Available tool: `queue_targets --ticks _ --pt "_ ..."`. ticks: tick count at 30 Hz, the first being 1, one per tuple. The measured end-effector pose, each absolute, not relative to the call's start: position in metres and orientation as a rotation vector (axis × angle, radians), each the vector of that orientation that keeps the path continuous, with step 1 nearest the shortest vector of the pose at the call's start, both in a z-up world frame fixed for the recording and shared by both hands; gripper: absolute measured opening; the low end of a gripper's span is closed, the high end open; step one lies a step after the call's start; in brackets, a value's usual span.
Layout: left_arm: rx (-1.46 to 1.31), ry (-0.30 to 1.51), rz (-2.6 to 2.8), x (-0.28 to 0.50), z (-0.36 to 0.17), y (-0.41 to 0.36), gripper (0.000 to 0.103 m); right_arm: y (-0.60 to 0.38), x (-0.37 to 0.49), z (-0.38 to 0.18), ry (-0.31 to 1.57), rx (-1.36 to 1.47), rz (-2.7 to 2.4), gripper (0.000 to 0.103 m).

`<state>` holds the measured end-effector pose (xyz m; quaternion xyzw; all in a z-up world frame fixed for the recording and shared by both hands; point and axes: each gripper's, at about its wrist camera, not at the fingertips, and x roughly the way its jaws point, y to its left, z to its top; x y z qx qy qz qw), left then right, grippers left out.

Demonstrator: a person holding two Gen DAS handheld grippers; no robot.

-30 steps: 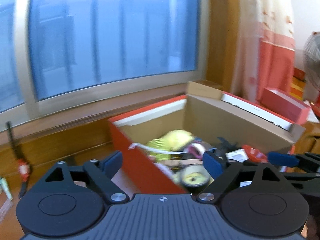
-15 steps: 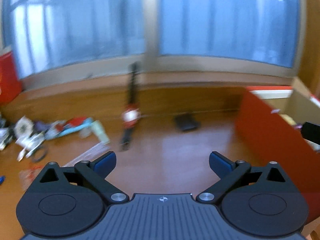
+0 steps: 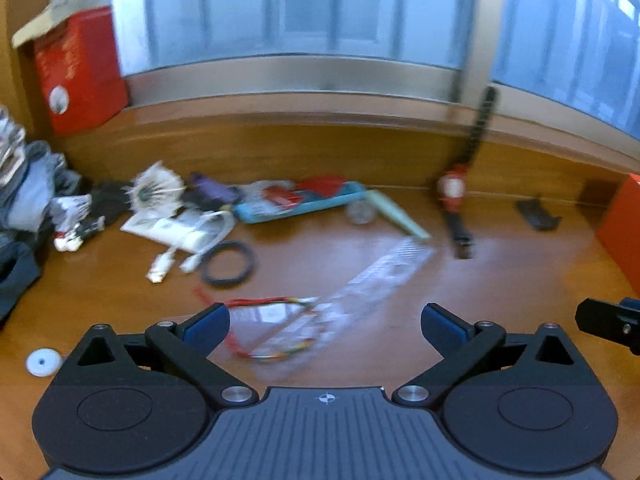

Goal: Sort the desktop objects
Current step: 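Withdraw both tools from the box back toward the cluttered desk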

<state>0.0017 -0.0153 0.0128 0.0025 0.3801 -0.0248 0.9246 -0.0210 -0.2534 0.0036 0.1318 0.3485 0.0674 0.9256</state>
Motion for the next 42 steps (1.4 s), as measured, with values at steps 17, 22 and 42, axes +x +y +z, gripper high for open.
queue_targets --ticks 17,22,42 --pt "-0.014 0.704 -0.121 0.016 0.004 0.073 0.103 -0.144 -0.003 0.001 0.919 0.272 0.428 0.103" --pt "0.057 0.714 -0.139 0.038 0.006 0.066 0.103 -0.144 0.013 0.009 0.930 0.191 0.402 0.101" --pt "0.140 0.696 0.022 0.094 -0.018 0.078 0.103 -0.153 0.148 -0.035 0.783 -0.024 0.187 0.048"
